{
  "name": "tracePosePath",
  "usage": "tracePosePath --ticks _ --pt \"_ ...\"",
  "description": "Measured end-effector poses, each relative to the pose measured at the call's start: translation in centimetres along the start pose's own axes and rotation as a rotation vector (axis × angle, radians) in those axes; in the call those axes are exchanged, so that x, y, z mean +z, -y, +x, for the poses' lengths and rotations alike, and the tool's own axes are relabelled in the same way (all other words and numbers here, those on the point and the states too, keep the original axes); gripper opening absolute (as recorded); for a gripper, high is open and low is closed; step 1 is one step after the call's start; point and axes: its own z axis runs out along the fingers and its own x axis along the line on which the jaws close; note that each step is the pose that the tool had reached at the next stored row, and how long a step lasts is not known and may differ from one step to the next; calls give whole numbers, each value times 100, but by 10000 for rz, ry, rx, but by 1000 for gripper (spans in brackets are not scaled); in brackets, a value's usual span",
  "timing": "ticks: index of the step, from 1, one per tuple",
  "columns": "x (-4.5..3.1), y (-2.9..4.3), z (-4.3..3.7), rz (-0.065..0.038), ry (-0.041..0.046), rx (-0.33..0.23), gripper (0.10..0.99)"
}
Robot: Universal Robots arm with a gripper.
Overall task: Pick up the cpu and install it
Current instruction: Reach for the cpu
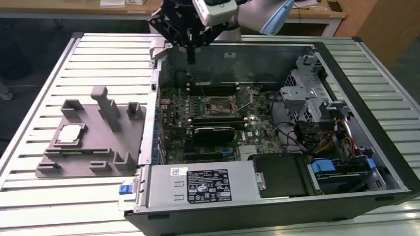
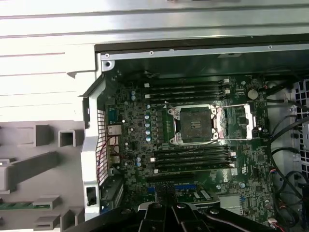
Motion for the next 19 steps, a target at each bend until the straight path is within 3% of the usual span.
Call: tracePosePath --ticks 6,19 --pt "-2 5 61 1 0 -1 106" --pt "-8 22 286 0 2 5 106"
